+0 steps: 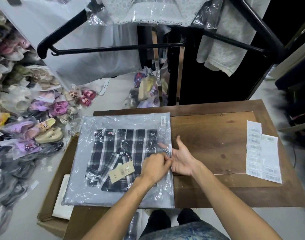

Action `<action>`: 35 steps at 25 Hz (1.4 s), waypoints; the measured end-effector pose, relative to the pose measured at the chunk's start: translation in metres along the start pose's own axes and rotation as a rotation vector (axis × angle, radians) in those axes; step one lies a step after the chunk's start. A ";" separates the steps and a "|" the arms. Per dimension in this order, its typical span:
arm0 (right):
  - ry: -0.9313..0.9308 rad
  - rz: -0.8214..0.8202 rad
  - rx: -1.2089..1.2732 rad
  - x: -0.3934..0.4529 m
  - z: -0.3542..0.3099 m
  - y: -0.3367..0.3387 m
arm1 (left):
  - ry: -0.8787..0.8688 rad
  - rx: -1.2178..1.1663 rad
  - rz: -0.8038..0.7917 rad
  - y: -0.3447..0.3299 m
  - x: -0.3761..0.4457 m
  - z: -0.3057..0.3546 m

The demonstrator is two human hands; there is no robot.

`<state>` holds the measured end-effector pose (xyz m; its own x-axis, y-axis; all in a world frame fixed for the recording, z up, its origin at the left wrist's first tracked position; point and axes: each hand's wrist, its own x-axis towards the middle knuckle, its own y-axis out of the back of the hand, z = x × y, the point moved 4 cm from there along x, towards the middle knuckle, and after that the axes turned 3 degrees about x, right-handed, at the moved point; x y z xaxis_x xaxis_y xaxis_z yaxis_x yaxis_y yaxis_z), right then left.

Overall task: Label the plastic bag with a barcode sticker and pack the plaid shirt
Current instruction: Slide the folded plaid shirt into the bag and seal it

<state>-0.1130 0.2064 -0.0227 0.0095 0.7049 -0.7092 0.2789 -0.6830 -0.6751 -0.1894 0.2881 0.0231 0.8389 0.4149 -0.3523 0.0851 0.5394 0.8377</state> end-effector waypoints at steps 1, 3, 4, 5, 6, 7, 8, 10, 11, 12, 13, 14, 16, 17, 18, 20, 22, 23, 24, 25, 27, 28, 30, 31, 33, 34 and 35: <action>0.003 0.000 -0.002 -0.001 -0.001 -0.001 | 0.000 0.005 -0.001 0.000 0.001 -0.001; 0.013 -0.002 -0.027 -0.001 -0.004 0.003 | 0.003 -0.013 -0.009 0.000 0.002 -0.002; 0.025 -0.003 -0.053 -0.002 -0.006 0.005 | 0.007 -0.028 -0.021 -0.001 0.002 -0.002; 0.048 0.006 -0.077 -0.003 -0.010 0.008 | 0.010 -0.040 -0.037 -0.002 0.004 -0.004; 0.084 0.021 -0.100 -0.004 -0.015 0.011 | 0.013 -0.050 -0.053 -0.003 0.006 -0.005; 0.136 0.055 -0.118 -0.003 -0.022 0.015 | 0.013 -0.057 -0.067 -0.004 0.009 -0.006; 0.191 0.095 -0.135 -0.001 -0.031 0.019 | 0.010 -0.063 -0.079 -0.005 0.011 -0.007; 0.299 0.183 -0.153 0.003 -0.052 0.023 | 0.002 -0.065 -0.107 -0.007 0.014 -0.009; 0.342 0.217 -0.159 0.004 -0.063 0.022 | 0.000 -0.070 -0.126 -0.008 0.016 -0.011; 0.376 0.239 -0.173 0.006 -0.075 0.019 | -0.003 -0.087 -0.142 -0.008 0.017 -0.012; 0.403 0.262 -0.196 0.008 -0.085 0.015 | -0.006 -0.111 -0.151 -0.005 0.020 -0.013; 0.423 0.294 -0.229 0.011 -0.095 0.011 | -0.006 -0.130 -0.152 -0.001 0.024 -0.015; 0.449 0.377 -0.311 0.020 -0.111 0.004 | -0.013 -0.130 -0.126 0.012 0.038 -0.017; 0.455 0.425 -0.351 0.024 -0.119 0.002 | -0.021 -0.121 -0.102 0.020 0.048 -0.017; 0.461 0.464 -0.395 0.030 -0.125 -0.001 | -0.029 -0.111 -0.070 0.030 0.059 -0.016; 0.482 0.509 -0.484 0.038 -0.133 -0.004 | -0.033 -0.049 0.020 0.048 0.082 -0.011; 0.505 0.545 -0.563 0.043 -0.139 -0.010 | -0.008 0.095 0.003 0.056 0.106 -0.006; 0.519 0.578 -0.600 0.044 -0.142 -0.012 | 0.012 0.163 -0.057 0.054 0.115 -0.005; 0.528 0.616 -0.643 0.045 -0.143 -0.014 | 0.027 0.197 -0.115 0.051 0.122 -0.005; 0.540 0.659 -0.691 0.047 -0.145 -0.014 | 0.034 0.208 -0.161 0.048 0.127 -0.005; 0.560 0.764 -0.807 0.052 -0.146 -0.015 | 0.013 0.203 -0.203 0.046 0.134 -0.007; 0.568 0.817 -0.861 0.054 -0.147 -0.014 | -0.004 0.200 -0.211 0.046 0.136 -0.007; 0.593 0.859 -0.917 0.065 -0.148 -0.004 | -0.025 0.207 -0.238 0.048 0.138 -0.006; 0.598 0.861 -0.929 0.070 -0.148 -0.002 | -0.027 0.216 -0.254 0.049 0.139 -0.005; 0.600 0.891 -0.936 0.057 -0.144 -0.014 | -0.022 0.241 -0.274 0.049 0.140 -0.006; 0.602 0.907 -0.942 0.053 -0.142 -0.016 | -0.016 0.251 -0.281 0.047 0.139 -0.006; 0.603 0.918 -0.953 0.052 -0.140 -0.017 | -0.007 0.259 -0.284 0.045 0.138 -0.007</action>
<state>0.0175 0.2816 -0.0199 0.8591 0.2340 -0.4552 0.4696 -0.7140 0.5193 -0.0733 0.3750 0.0092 0.7656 0.2701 -0.5839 0.4471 0.4291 0.7848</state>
